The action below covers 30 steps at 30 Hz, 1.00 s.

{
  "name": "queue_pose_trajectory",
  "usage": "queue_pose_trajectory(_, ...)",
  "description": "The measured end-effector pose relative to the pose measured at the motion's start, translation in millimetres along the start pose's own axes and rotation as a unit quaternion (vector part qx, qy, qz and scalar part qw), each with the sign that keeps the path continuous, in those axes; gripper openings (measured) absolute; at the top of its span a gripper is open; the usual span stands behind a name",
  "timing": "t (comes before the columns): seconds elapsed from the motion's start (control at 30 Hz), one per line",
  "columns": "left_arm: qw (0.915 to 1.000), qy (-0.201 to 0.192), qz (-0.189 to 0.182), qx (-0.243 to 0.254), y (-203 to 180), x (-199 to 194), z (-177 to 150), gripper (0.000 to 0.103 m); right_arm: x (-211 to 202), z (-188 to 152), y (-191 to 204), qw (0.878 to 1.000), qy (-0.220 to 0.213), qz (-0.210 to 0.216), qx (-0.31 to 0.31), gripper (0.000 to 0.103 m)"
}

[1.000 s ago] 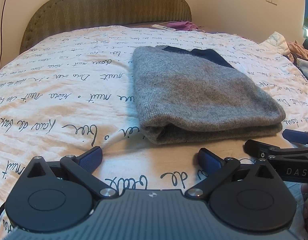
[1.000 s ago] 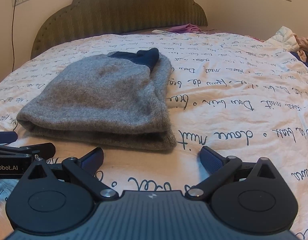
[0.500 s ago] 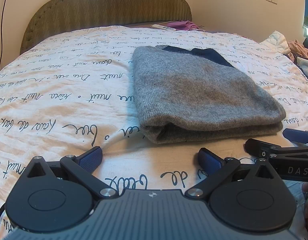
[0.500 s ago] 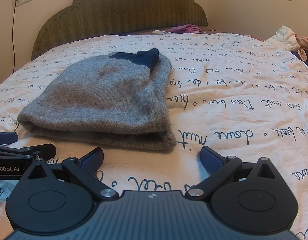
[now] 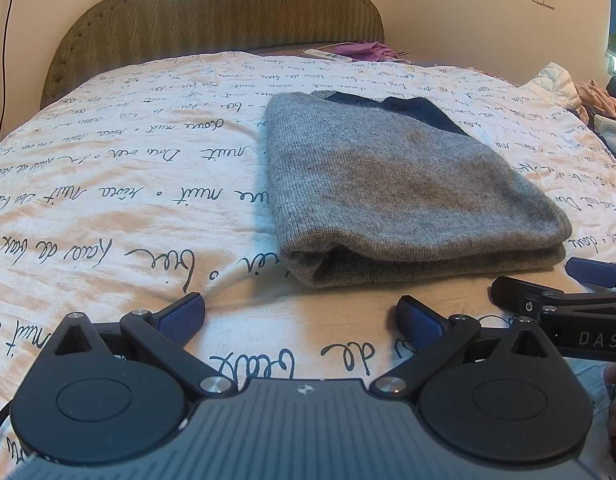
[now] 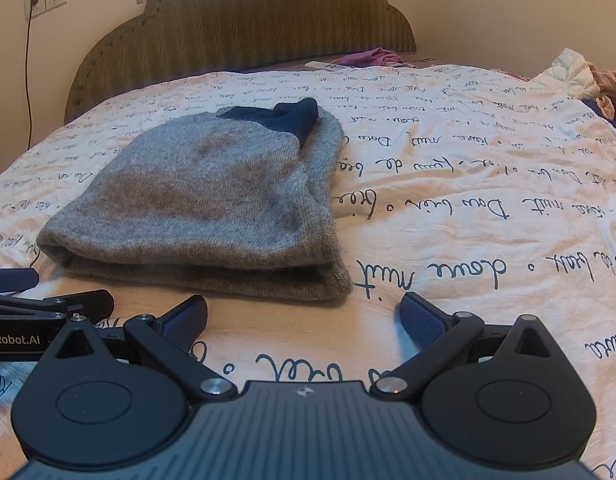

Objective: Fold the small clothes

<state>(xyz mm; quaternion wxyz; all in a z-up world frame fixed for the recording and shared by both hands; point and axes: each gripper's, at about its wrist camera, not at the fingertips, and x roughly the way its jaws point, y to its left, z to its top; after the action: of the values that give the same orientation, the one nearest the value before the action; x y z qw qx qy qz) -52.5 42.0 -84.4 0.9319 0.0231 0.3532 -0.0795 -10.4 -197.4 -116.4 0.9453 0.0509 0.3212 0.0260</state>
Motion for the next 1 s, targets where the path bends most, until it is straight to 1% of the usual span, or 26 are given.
queue_pose_trajectory(1.0,1.0000,-0.002,-0.003,-0.003,1.9,-1.0,-0.1,0.103,0.3,0.0,0.6,1.000,0.000,-0.002,-0.002,0.103)
